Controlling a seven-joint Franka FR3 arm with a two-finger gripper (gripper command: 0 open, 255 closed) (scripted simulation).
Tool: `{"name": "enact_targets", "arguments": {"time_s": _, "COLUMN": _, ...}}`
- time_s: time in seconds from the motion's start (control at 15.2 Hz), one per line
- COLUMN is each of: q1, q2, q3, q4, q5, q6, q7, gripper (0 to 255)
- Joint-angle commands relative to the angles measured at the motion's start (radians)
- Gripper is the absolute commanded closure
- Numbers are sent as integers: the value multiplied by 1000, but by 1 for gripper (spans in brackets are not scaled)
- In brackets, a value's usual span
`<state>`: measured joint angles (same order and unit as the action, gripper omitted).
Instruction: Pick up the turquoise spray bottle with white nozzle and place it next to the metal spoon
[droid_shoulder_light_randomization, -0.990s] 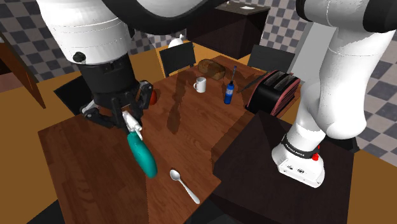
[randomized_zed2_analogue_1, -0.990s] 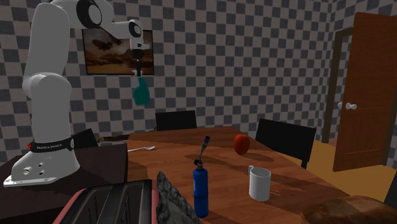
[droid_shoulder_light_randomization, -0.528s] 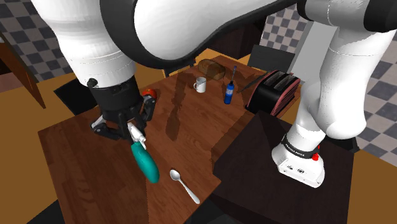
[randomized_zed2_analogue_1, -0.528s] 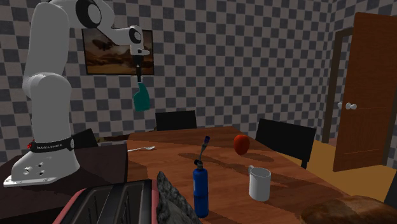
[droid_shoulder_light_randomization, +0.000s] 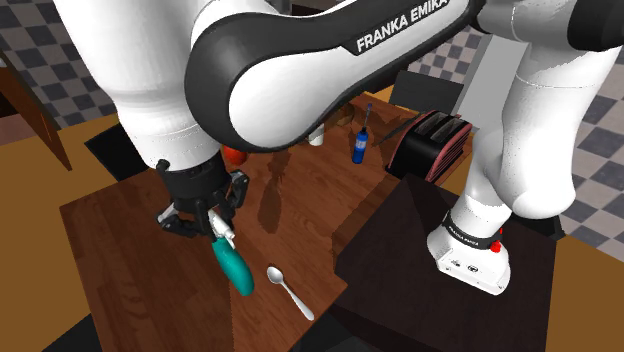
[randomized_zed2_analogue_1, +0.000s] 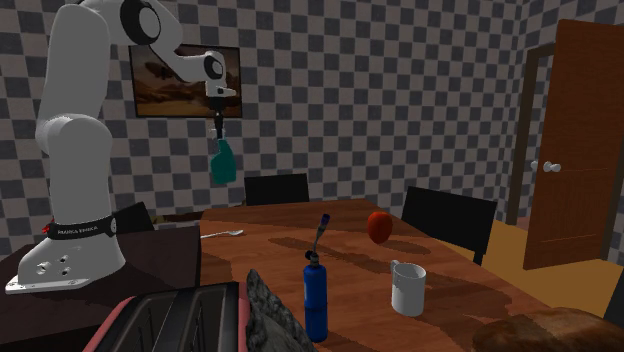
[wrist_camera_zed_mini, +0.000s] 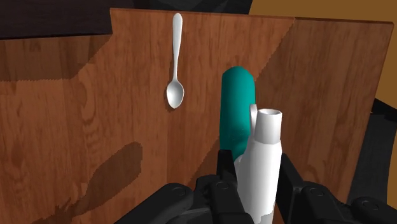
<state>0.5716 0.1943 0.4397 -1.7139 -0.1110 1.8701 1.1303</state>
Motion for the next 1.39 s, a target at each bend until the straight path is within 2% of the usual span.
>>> {"name": "enact_targets", "arguments": {"time_s": 0.0, "q1": 0, "q2": 6, "q3": -1, "q4": -19, "q5": -3, "q6": 24, "q7": 2, "gripper": 255}}
{"name": "enact_targets", "arguments": {"time_s": 1.32, "q1": 9, "q2": 96, "q3": -17, "q4": -178, "q5": -57, "q6": 265, "q7": 42, "gripper": 255}}
